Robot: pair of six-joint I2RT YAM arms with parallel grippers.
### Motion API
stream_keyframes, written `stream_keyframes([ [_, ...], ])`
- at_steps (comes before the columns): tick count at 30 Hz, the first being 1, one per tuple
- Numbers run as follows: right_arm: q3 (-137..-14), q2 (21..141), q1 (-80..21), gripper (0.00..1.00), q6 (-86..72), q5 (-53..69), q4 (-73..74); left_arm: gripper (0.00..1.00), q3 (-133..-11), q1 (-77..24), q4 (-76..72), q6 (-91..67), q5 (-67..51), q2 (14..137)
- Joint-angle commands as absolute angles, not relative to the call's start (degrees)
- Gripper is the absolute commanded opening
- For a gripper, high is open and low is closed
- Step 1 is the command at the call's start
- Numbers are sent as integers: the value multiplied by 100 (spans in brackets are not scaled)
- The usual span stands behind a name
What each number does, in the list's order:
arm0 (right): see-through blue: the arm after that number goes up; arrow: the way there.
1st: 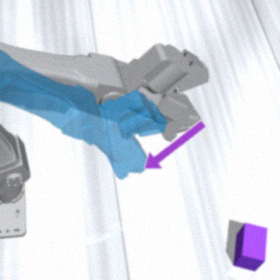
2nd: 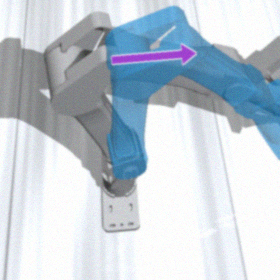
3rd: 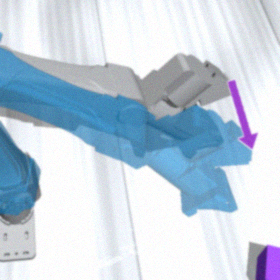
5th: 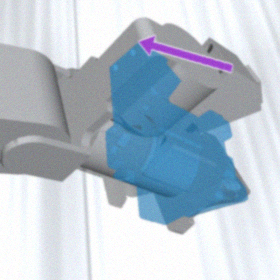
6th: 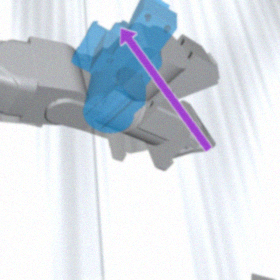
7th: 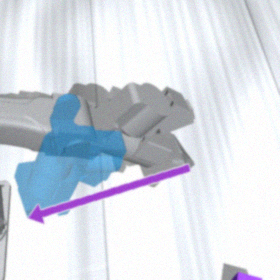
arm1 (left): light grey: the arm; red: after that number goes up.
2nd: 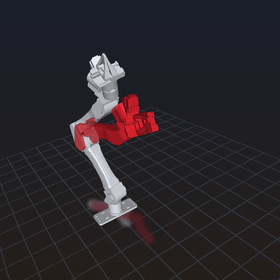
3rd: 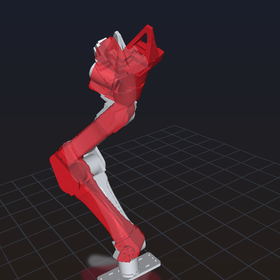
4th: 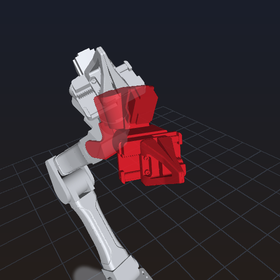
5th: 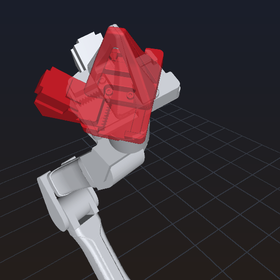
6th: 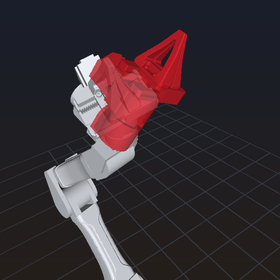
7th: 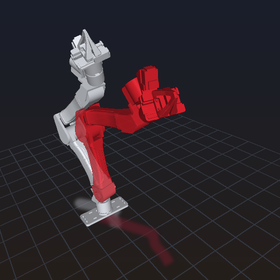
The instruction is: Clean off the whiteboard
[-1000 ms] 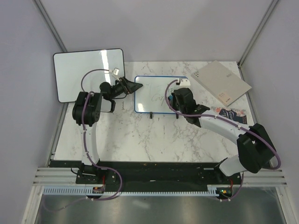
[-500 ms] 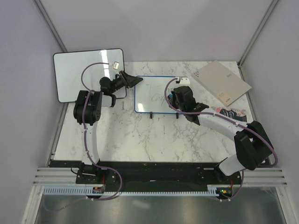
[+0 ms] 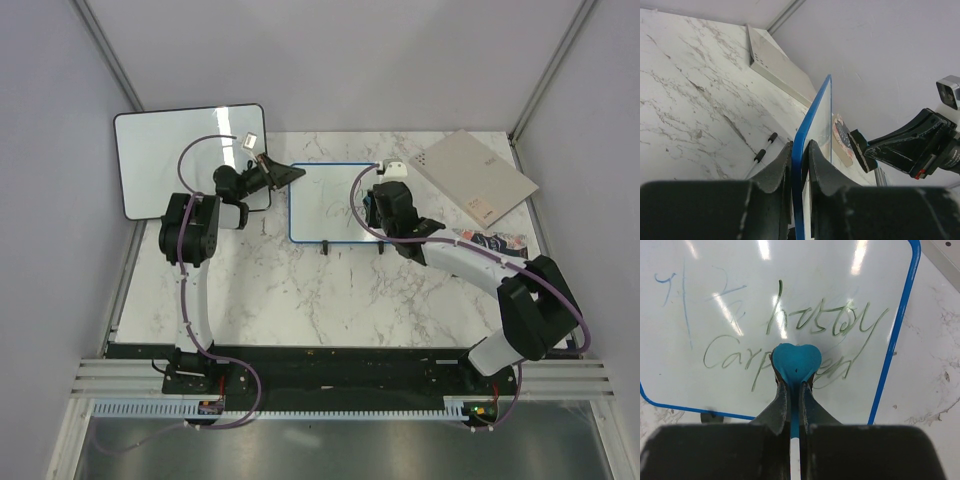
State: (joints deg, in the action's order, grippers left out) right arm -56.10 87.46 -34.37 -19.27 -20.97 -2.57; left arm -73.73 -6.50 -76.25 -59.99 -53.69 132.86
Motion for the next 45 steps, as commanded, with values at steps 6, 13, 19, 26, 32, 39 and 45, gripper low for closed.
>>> stream_keyframes([
  [6, -5327, 8938, -3410, 0, -1503, -2707, -1194, 11, -6926, -659, -9184, -5450, -5739, 13070],
  [13, -5028, 9008, -3410, 0, -1591, -2777, -1617, 2, -6900, -659, -9526, -5519, -6134, 13253],
  [19, -5045, 9132, -3401, 0, -1565, -2856, -1810, 2, -6733, -659, -9519, -5555, -6539, 13096],
  [26, -4922, 9290, -3393, 0, -1424, -3076, -2206, 2, -6232, -650, -9203, -5028, -6539, 12376],
  [32, -4737, 9553, -3366, 0, -1231, -3270, -2750, 2, -6196, -668, -8622, -4658, -6644, 12199],
  [39, -4308, 9747, -3419, 0, -1064, -2655, -3699, 2, -6337, -686, -8754, -5018, -6803, 12349],
  [45, -4666, 10089, -4130, 0, -827, -2645, -3605, 2, -6477, -729, -8816, -5221, -6838, 12419],
])
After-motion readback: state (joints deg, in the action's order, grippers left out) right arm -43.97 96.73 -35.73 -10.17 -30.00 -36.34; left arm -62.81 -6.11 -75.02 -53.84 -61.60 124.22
